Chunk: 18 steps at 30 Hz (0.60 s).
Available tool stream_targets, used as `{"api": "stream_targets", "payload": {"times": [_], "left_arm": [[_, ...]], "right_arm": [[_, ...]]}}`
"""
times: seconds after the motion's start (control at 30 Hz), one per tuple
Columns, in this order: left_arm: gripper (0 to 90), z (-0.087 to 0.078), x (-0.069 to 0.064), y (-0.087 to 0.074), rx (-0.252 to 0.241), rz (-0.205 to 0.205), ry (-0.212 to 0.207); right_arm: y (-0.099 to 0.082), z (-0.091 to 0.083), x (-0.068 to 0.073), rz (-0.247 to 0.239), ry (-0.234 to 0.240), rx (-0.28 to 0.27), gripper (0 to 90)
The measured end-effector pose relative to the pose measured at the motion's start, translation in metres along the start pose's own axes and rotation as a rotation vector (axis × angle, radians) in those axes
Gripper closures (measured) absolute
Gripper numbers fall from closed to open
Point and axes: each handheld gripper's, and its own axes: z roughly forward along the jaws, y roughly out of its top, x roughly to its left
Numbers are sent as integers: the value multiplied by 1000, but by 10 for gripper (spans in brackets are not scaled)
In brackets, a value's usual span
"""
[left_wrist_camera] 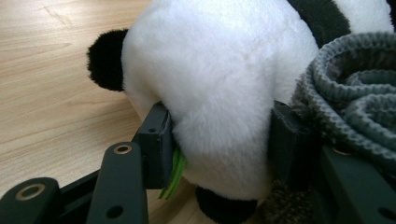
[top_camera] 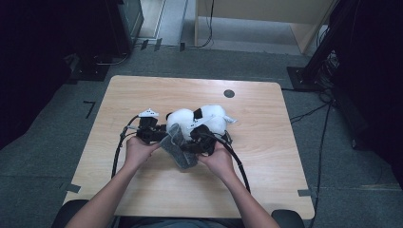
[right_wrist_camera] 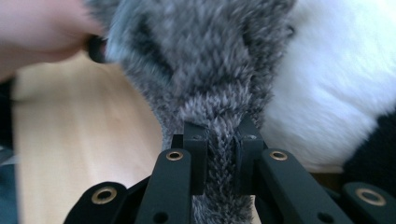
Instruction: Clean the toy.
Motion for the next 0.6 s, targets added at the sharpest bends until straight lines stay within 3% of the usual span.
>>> {"api": "stream_targets", "payload": {"times": [0.13,0.23,0.5,0.6], "left_arm": [[477,1,-1,0,13,28,12],[479,1,-2,0,22,34,15],[482,1,-1,1,24,30,11],[483,1,-1,2,26,29,12]], "right_arm": [[-11,3,-11,3,-25,-1,800],[-19,-3,-19,44,-24,-11,798],[-28,-20,-29,47,-136,23,795],[-31,-30,-31,64,-127,23,795]]}}
